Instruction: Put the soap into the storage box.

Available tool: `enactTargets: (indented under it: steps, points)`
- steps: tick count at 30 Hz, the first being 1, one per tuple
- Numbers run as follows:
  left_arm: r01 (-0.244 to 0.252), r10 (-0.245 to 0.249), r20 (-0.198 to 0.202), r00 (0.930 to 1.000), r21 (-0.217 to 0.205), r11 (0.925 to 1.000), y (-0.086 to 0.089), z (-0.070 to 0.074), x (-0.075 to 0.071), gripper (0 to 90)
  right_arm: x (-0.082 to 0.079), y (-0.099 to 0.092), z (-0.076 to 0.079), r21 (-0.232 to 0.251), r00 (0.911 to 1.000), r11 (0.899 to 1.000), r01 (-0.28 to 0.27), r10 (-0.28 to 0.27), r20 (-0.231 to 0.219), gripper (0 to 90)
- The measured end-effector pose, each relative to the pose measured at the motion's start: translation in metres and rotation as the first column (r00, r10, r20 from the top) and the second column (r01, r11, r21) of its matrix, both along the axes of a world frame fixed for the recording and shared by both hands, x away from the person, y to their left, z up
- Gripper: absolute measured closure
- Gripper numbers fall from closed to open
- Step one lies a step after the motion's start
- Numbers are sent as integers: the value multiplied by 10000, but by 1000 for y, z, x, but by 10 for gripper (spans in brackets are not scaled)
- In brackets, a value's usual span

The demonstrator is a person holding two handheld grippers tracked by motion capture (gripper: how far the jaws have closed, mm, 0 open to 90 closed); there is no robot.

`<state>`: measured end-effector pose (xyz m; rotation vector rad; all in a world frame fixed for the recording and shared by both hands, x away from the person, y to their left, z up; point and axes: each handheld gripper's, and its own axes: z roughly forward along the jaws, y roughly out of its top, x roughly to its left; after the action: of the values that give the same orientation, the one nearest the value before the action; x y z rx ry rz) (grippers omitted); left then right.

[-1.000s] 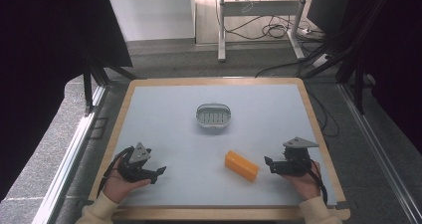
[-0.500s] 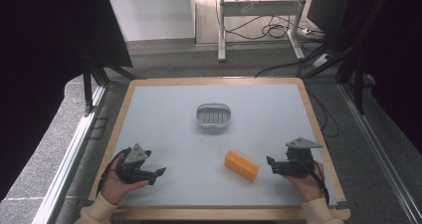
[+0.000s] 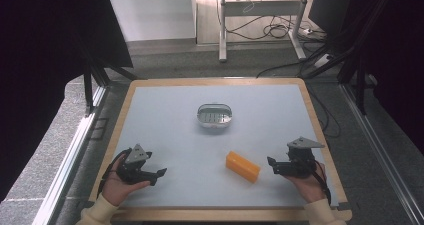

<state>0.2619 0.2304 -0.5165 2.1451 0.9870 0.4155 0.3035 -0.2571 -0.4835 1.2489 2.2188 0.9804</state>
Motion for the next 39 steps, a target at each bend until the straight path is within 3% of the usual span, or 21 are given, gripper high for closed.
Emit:
enactTargets:
  steps: [17,31,39]
  points:
    - [-17,18,-152,9999,95,10000,0,-3,0,186,-4,18,19,-63,9965,9966,-824,823,-129,188]
    - [-77,78,-107,9999,32,10000,1,-3,0,187,3,36,54,-303,9903,9904,-1352,1340,-379,200]
    - [5,-3,-130,9999,163,9999,1,-3,1,187,8,46,73,-359,9807,9808,-1915,1898,-472,217]
